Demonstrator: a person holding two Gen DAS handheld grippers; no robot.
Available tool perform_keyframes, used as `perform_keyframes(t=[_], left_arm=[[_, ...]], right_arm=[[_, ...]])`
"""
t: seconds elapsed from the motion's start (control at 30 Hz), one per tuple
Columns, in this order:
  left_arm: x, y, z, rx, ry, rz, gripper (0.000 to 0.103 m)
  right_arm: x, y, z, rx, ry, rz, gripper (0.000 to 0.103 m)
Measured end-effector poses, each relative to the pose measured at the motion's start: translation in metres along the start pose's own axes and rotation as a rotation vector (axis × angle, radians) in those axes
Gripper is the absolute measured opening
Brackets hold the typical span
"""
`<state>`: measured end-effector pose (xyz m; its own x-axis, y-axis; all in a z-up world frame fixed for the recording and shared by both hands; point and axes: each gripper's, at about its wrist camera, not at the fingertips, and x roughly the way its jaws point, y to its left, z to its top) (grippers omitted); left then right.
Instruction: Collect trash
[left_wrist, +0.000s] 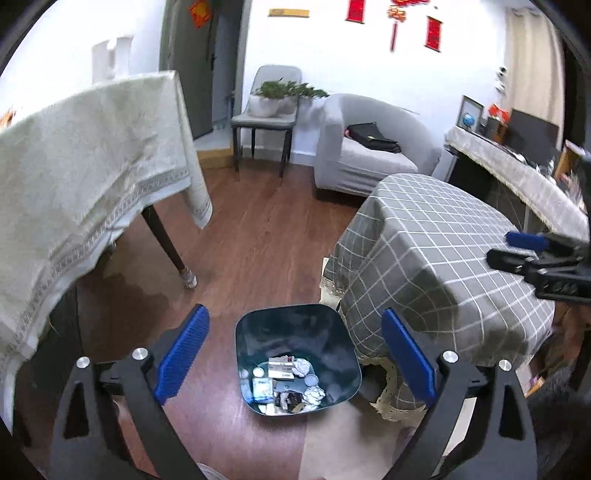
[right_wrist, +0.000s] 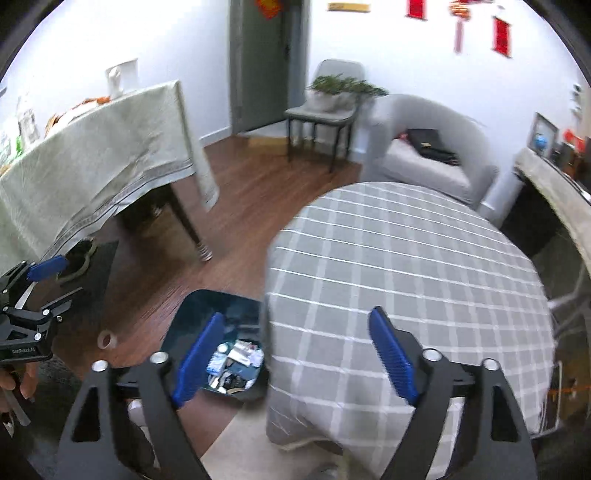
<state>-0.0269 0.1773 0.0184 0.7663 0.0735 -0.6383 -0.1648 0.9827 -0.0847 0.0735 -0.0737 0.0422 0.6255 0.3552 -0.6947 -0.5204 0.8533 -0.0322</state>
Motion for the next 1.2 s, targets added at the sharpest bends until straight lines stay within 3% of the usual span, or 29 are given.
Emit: perform_keyframes(t=[0.17, 0.27, 0.5, 0.87, 1.2], left_arm=[[-0.017, -0.022, -0.005, 0.021, -0.056, 0.009, 0.098], [-0.023, -0.035, -0.014, 0.018, -0.098, 0.01, 0.098], [-0.011, -0.046, -0.03, 0.014, -0.096, 0.006, 0.099], [0.01, -0.05, -0.05, 0.042, -0.068, 0.035, 0.099], [0.007, -0.05, -0.052, 0.046, -0.079, 0.032, 0.099]], right_arm=[[-0.022, -0.035, -0.03, 0.074, -0.038, -0.069, 0.098], [-0.033, -0.05, -0.046, 0.084, -0.068, -0.12, 0.099], [-0.048, -0.079, -0.073, 0.138, -0.126, -0.116, 0.099], [-0.045, -0.083, -0.081, 0.187, -0.137, -0.111, 0.099], [-0.044, -0.073, -0.081, 0.128, -0.128, -0.113, 0.1]])
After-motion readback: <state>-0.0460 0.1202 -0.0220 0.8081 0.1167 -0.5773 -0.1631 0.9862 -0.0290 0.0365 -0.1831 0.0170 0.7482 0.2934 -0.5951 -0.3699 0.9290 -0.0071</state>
